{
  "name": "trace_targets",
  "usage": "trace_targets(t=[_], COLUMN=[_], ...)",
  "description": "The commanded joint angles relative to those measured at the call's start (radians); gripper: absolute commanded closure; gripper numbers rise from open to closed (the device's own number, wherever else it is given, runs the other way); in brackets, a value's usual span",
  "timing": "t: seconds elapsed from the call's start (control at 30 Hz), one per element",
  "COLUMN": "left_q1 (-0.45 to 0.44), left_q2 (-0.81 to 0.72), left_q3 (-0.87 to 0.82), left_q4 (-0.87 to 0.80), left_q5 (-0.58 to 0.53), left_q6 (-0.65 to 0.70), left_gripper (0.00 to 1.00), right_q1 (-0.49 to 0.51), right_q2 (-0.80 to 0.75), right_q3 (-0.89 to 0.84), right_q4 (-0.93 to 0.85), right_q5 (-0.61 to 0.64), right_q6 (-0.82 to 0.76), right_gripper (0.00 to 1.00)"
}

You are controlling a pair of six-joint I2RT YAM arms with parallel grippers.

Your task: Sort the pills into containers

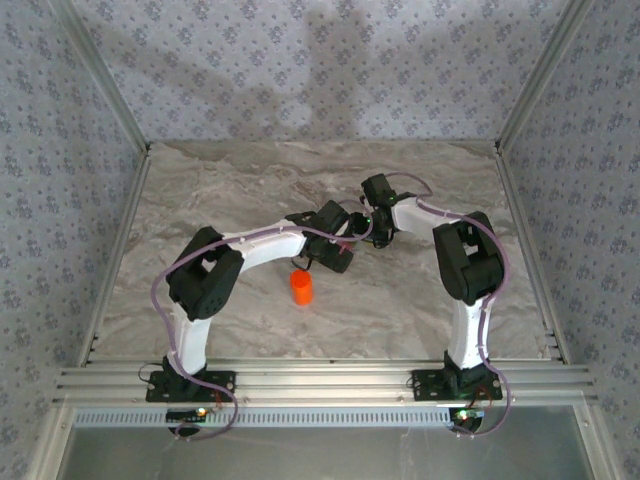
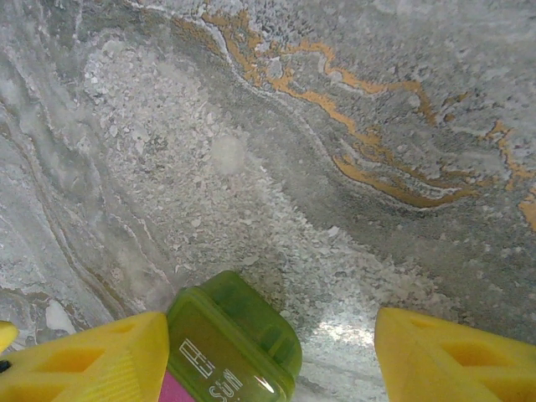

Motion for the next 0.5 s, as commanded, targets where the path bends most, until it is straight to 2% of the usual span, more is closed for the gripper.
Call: trace_targets(t=[0.0, 0.47], left_q1=[0.001, 0.055], left_q2=[0.007, -0.038], left_q3=[0.039, 0.043], left_q4=[0.007, 0.004], left_q5=[-0.037, -0.060], left_q6=[-0.015, -0.013], left_gripper=[0.03, 0.03], right_q1=[0.015, 0.014], right_q2=[0.052, 0.058], right_q3=[-0.043, -0.047], right_q4=[-0.029, -0.029], right_q5=[0.011, 0.010], right_q6=[0.002, 0.002], right_gripper=[0.33, 0.33])
